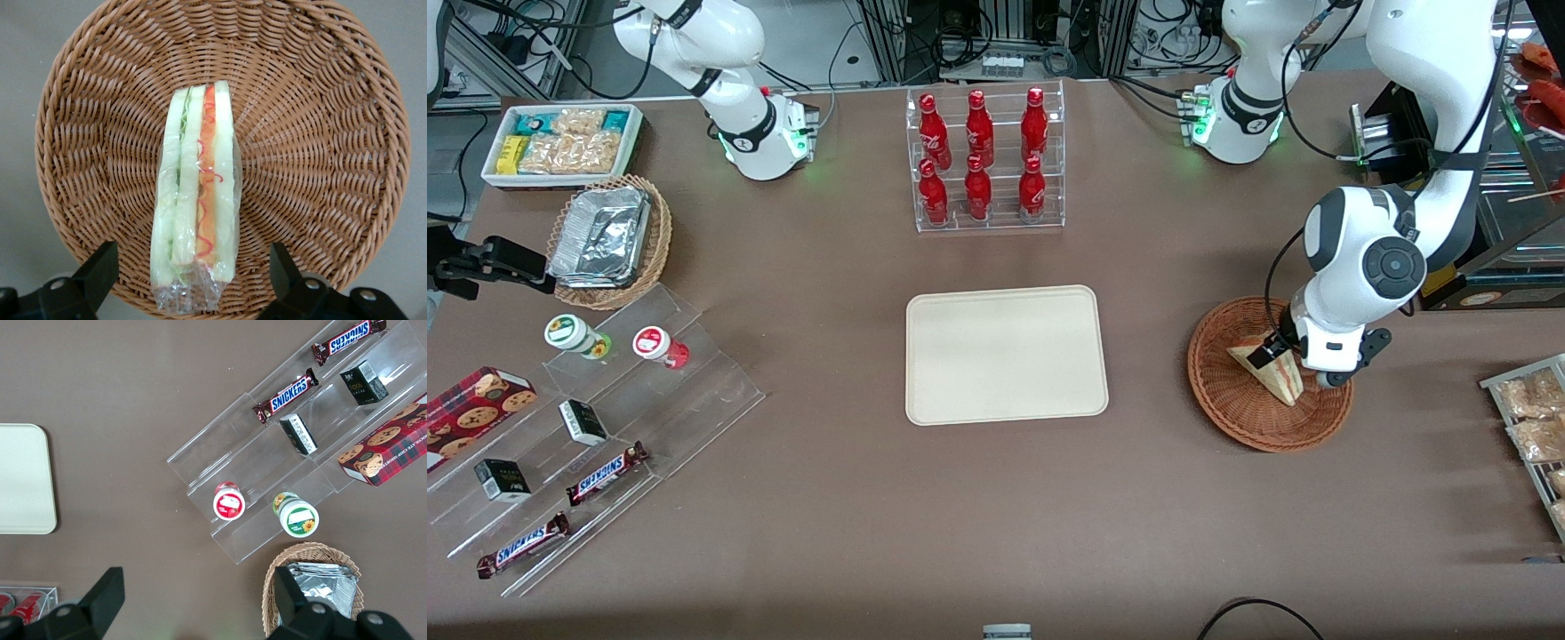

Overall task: Place sandwich from basket to tray
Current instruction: 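Close the left gripper on the sandwich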

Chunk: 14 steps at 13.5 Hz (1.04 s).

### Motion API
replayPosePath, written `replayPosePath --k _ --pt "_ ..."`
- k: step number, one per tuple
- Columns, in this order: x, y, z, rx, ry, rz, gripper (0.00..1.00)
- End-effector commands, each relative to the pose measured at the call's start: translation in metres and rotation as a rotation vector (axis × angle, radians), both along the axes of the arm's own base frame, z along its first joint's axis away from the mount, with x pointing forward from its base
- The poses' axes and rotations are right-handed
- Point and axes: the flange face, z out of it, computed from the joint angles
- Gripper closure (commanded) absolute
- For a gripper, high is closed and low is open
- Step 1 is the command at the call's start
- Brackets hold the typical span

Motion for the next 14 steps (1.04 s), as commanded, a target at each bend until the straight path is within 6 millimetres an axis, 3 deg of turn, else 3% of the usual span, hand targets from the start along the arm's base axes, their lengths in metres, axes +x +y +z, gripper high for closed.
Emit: replayPosePath --k 1,3,4,9,10,12,14 --pt "-0.01 -0.001 -0.001 -0.003 -0.027 0.018 0.0" --pt "-0.012 0.0 -0.007 -0.005 -0.034 0.019 0.0" --pt "-0.013 0.0 -0.009 -0.006 -0.034 0.019 0.06" --pt "-0.013 -0.001 -0.013 -0.011 -0.04 0.024 0.94" --pt "-0.013 -0.001 -0.012 -0.011 -0.038 0.024 1.0" --pt "-0.013 -0.001 -0.006 -0.009 -0.034 0.021 1.0" --pt "-0.013 0.0 0.017 -0.001 -0.008 0.008 1.0"
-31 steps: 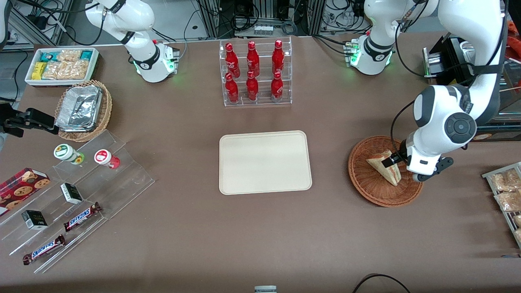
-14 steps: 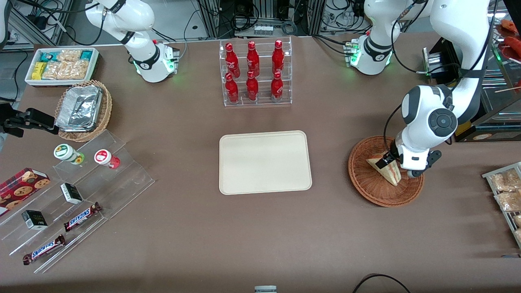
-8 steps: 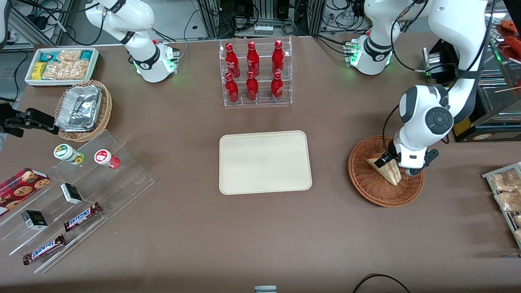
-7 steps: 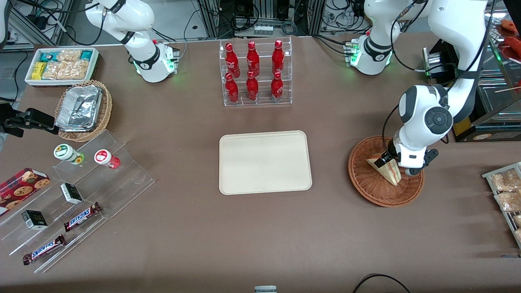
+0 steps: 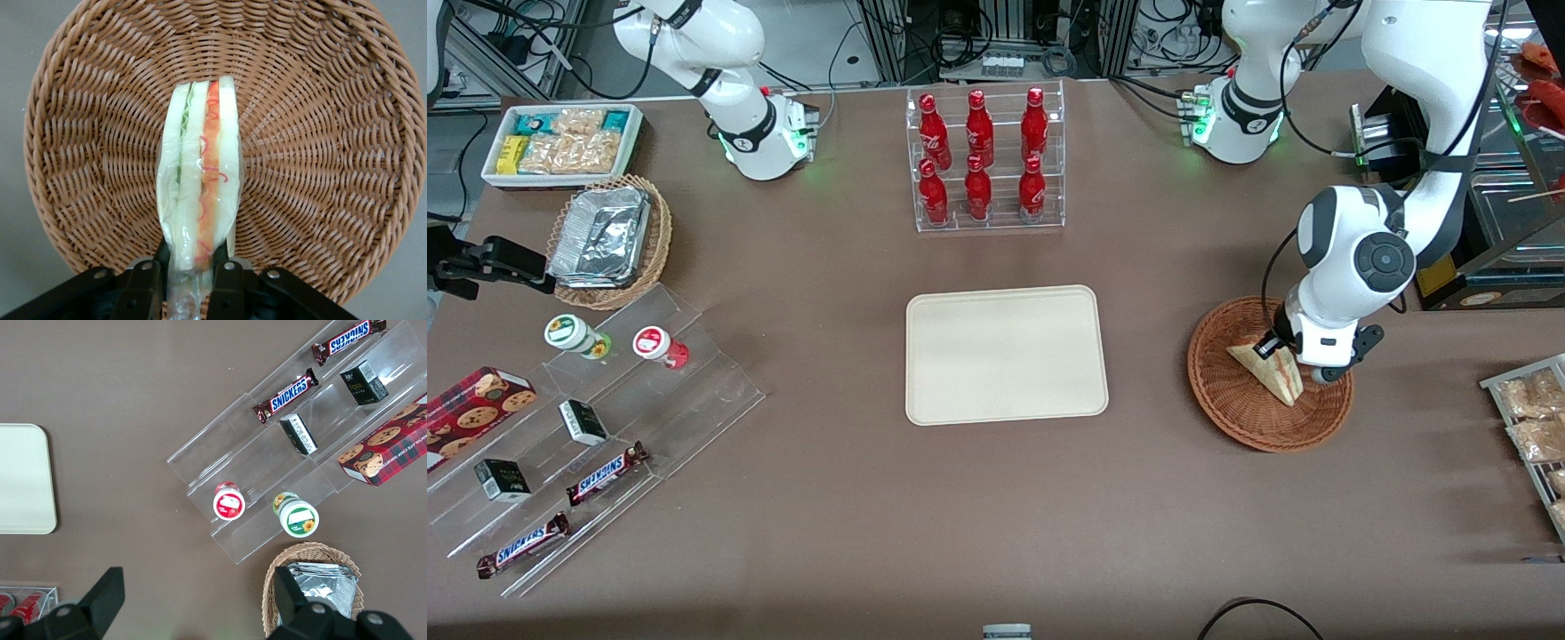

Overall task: Place sandwich from basket to tray
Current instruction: 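Lift the sandwich and carry it over the cream tray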

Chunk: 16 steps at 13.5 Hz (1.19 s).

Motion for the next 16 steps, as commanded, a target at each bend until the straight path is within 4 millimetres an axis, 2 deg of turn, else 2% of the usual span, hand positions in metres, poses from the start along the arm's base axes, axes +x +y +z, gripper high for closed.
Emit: replayPosePath --k 1,2,4,6,8,9,10,11,13,16 --pt "0.0 -0.002 0.04 0.007 0.021 -0.005 1.0" --pt "0.008 -0.005 0.056 0.014 0.046 -0.012 1.0" --pt "0.02 -0.031 0.081 0.019 0.068 -0.06 1.0" --pt "0.024 -0.053 0.097 0.014 0.082 -0.134 1.0" --pt "0.02 -0.09 0.103 0.005 0.094 -0.23 1.0" --pt "0.018 -0.115 0.107 -0.003 0.085 -0.297 1.0" --pt "0.016 -0.131 0.111 -0.02 0.08 -0.364 1.0" --pt "0.013 -0.142 0.113 -0.024 0.078 -0.402 1.0" --pt "0.004 -0.186 0.111 -0.047 0.08 -0.503 1.0" --pt "-0.003 -0.238 0.092 -0.088 0.109 -0.612 1.0"
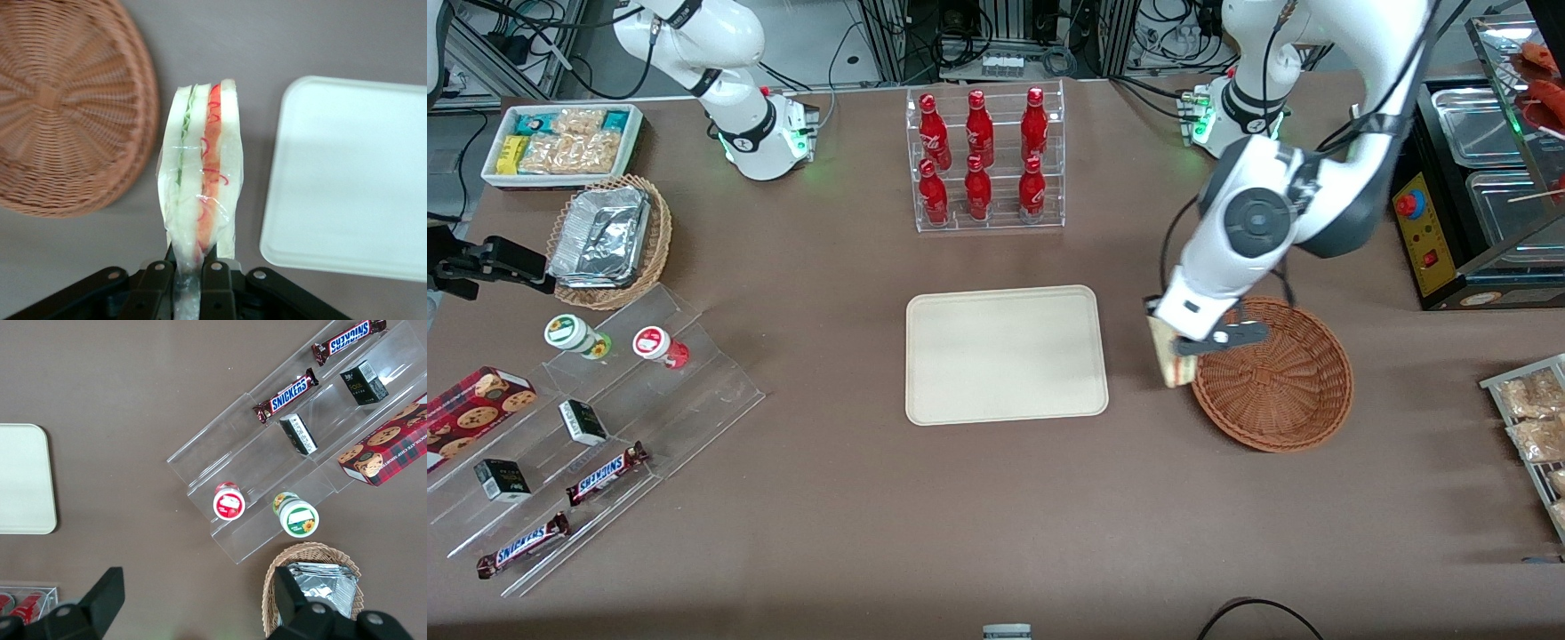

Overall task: Place sandwich from basket to tray
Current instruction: 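Lift the sandwich and carry it over the cream tray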

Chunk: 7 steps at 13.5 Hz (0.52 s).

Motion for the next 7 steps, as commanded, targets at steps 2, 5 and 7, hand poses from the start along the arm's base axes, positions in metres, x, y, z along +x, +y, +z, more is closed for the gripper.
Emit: replayPosePath --k 2,5,7 --pt "0.006 -0.058 -0.016 -0.061 0.05 -0.113 1.0" --pt "-0.003 -0.115 -0.023 -0.107 0.06 -0.179 1.0" --pt "-0.007 -0.144 -0.035 -0.102 0.061 -0.171 1.0"
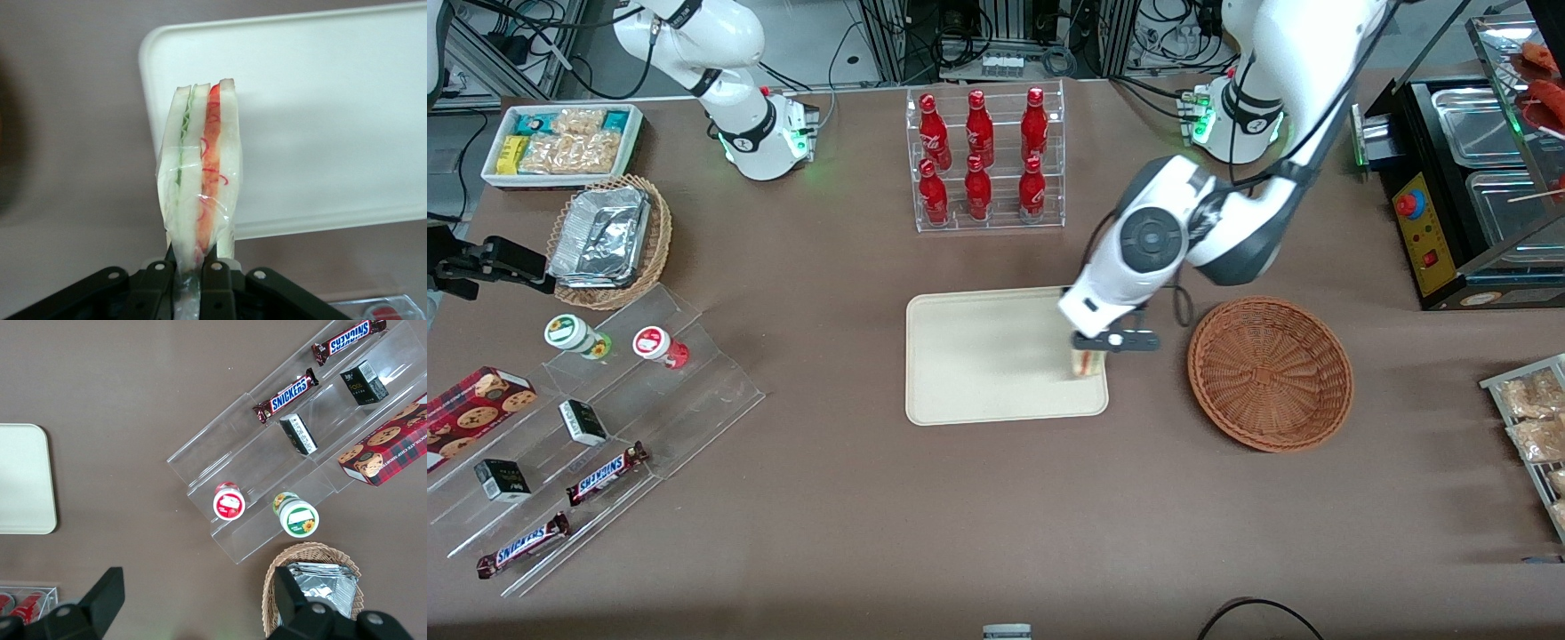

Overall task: Place sandwich from basket to tray
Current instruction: 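Lift the sandwich and carry it over the cream tray, then lower the sandwich onto the tray and open the left gripper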

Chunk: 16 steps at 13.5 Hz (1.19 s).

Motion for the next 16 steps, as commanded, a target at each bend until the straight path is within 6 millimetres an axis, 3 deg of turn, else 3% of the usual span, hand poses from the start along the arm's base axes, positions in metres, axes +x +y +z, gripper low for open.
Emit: replayPosePath --k 1,4,9,11,16 --pt "0.002 -0.044 -0.015 0.027 -0.015 -0.012 1.0" --pt "-0.002 -0.068 -0.039 0.056 -0.022 0.007 1.0" --pt "-0.008 -0.106 -0.063 0.059 -0.047 0.063 1.0" --pt "-0.006 -0.107 -0.073 0.091 -0.068 0.095 1.0" --pt "-0.007 -0.112 -0.074 0.09 -0.083 0.104 1.0"
